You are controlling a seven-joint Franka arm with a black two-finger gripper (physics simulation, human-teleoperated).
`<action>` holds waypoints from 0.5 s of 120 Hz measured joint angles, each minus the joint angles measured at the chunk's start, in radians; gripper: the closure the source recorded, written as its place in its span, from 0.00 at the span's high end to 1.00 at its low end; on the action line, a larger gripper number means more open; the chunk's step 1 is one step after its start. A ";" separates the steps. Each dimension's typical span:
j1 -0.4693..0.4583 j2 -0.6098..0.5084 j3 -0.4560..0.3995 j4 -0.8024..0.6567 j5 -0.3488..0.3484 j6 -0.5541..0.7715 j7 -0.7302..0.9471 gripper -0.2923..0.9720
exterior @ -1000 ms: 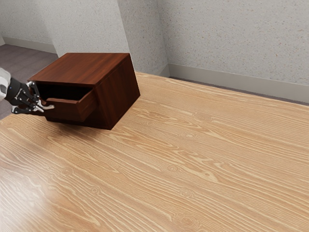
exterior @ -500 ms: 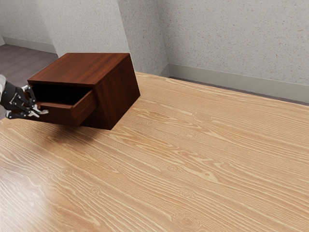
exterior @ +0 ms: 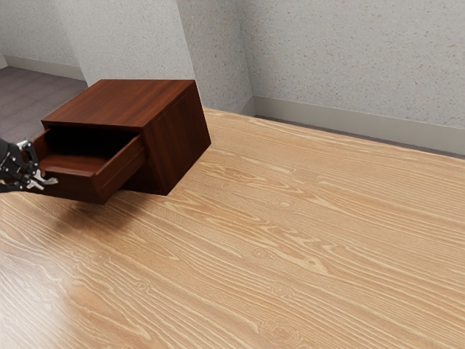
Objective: Pull the drawer handle with one arm to open the drawer
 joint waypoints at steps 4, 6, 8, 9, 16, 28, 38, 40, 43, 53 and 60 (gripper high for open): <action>-0.003 -0.001 0.003 -0.002 -0.002 0.002 0.004 0.16; 0.000 -0.002 0.000 -0.002 -0.003 0.002 0.005 0.16; 0.003 -0.003 -0.003 -0.003 -0.003 0.003 0.007 0.16; -0.002 -0.003 0.002 -0.003 -0.004 0.003 0.007 0.16; -0.012 -0.005 0.012 -0.004 -0.005 0.004 0.012 0.16; -0.015 -0.006 0.016 -0.004 -0.005 0.005 0.019 0.18; -0.021 -0.006 0.022 -0.004 -0.002 0.004 0.022 0.21; -0.022 -0.006 0.023 -0.004 -0.001 0.004 0.022 0.22; -0.021 -0.006 0.022 -0.004 0.000 0.003 0.022 0.23; -0.017 -0.007 0.019 -0.004 0.004 0.001 0.022 0.26; -0.017 -0.011 0.020 -0.004 0.006 -0.001 0.022 0.28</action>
